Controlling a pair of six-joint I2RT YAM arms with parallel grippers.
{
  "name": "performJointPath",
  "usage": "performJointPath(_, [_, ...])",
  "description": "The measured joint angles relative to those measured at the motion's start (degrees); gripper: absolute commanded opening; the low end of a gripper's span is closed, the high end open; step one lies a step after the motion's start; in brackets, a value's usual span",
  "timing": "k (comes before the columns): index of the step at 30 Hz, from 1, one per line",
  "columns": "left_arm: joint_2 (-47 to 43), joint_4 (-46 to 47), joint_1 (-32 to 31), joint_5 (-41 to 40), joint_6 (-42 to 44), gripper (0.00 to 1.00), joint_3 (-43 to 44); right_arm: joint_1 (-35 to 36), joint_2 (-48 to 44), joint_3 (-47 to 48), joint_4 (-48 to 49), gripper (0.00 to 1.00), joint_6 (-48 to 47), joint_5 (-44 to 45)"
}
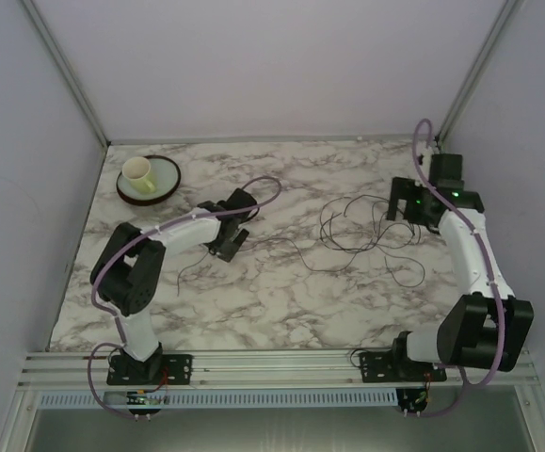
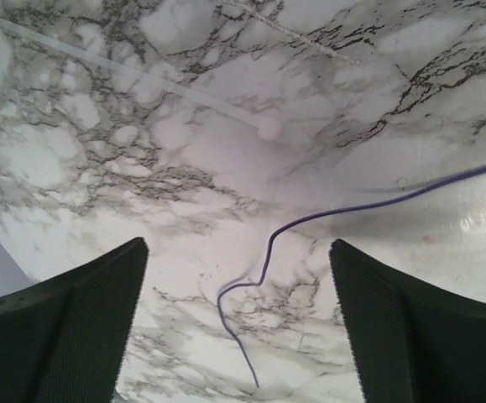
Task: Zip-tie the wires
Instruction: Straighten the cable at the center of the board, then pick up the cable at the center of the board.
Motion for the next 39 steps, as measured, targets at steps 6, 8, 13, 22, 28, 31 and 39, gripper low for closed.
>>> performJointPath(6, [-7.45,-2.54,0.26,0.31,-0.98,1.0,0.52,12.7,4.22,0.0,10.27,0.91,8.87,-2.36])
performJointPath(8, [-10.78,-2.95,0.44,0.83,-1.31,1.0,1.7,15.65,7.74,0.02,13.57,0.88,11.47,-2.54])
performJointPath(13, [-20.76,-1.51,0.81,5.18,-2.03,1.0,4.44,20.65,19.17,3.8,18.47,0.79,16.09,-2.03])
performJointPath(22, [-32.52,4.07,0.9,13.29,-3.76,1.0,3.28,24.46,35.19,17.62,23.3,0.67,19.17,-0.92])
performJointPath(28, [-32.48,3.91,0.9,14.14,-4.35,1.0,1.68,24.68,40.5,19.12,23.54,0.63,20.52,0.26])
performJointPath(31, [-32.48,3.85,0.9,14.16,-4.5,1.0,1.36,24.76,42.38,19.19,23.54,0.59,20.85,0.24])
performJointPath(39, [-32.48,3.93,0.92,14.21,-4.79,1.0,0.52,26.08,44.3,21.35,23.78,0.23,20.7,0.63])
